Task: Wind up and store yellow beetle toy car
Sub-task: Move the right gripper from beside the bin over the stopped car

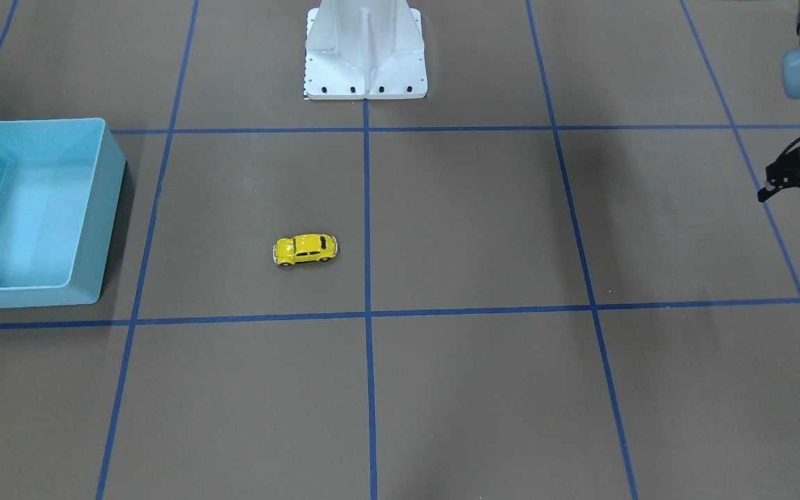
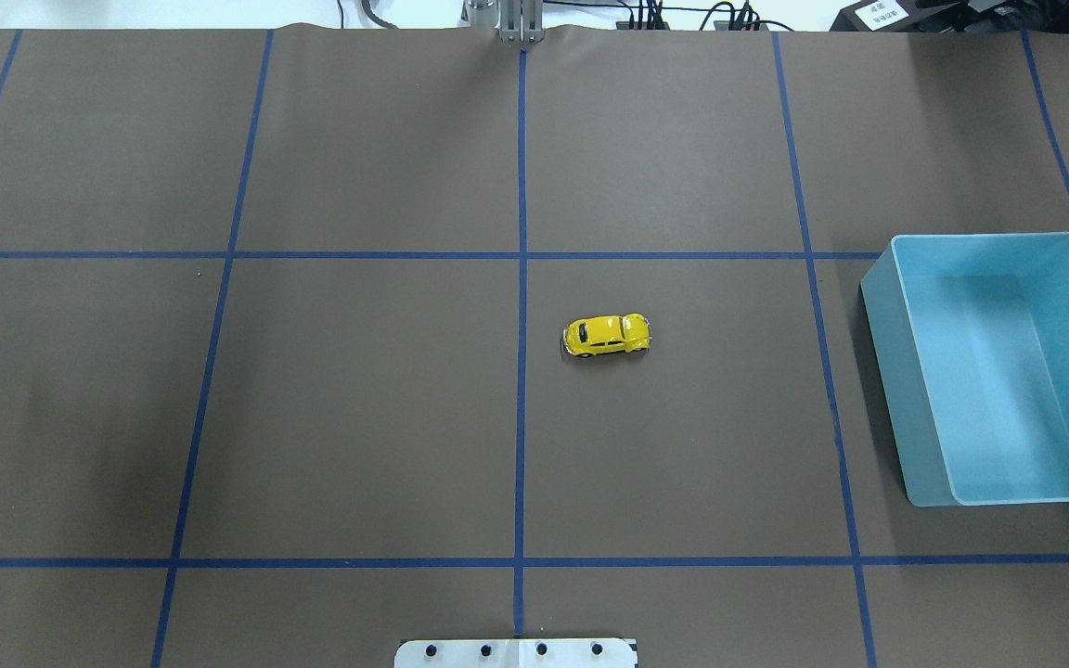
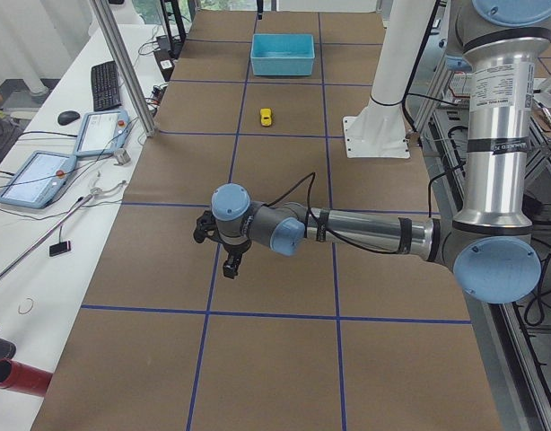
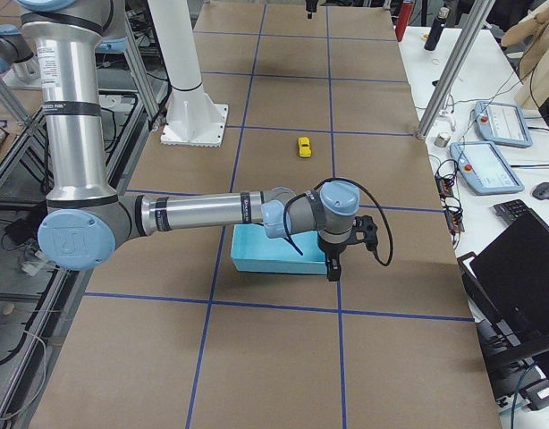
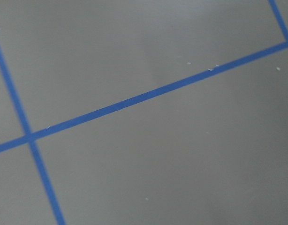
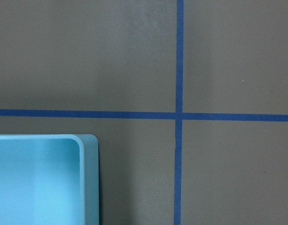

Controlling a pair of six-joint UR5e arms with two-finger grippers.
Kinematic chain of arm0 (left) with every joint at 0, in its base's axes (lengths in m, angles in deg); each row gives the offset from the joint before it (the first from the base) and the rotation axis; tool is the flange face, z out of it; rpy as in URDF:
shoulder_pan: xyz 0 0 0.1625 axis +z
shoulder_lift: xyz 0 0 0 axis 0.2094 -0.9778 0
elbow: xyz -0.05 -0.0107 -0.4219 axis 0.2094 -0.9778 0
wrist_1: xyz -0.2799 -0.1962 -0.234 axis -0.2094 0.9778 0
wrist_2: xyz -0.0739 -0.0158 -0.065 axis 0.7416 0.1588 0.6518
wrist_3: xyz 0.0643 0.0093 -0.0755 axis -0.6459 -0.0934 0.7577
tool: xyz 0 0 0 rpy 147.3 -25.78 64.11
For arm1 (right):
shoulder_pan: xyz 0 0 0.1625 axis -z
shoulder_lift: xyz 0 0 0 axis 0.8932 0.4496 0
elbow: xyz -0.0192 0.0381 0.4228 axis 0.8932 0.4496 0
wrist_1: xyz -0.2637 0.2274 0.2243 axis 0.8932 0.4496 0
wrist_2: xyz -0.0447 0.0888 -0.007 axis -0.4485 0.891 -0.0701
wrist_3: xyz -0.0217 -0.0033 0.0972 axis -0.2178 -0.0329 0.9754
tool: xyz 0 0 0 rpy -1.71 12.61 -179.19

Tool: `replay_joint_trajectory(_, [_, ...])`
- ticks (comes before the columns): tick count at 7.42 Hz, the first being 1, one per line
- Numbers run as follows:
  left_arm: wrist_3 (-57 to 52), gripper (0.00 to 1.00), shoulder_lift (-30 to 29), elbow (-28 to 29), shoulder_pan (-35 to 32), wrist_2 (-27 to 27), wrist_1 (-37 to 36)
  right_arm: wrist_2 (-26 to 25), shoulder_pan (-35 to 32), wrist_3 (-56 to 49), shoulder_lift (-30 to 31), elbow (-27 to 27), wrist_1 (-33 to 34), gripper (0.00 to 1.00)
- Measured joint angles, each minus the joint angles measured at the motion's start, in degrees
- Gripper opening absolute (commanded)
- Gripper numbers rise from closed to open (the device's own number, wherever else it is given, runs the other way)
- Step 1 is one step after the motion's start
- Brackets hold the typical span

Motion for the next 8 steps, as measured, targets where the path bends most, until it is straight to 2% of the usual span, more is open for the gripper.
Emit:
replay_joint_trajectory(2, [0.0,1.00,0.6,-1.0,-4.5,-1.2,-7.5,-0.8,3.4,0.0,-2.2,-1.1,-2.2,1.00])
replay_joint_trajectory(4, [-0.1,1.00,2.4,-1.0,-7.5,-3.4,-8.8,-1.7,8.0,0.0,-5.3,-2.1,-2.6,1.00])
replay_joint_trajectory(8, [-0.4,1.00,5.1,-0.7,-8.2,-3.9,-9.0,-1.5,15.8,0.7,-9.0,-4.9,-2.1,1.00])
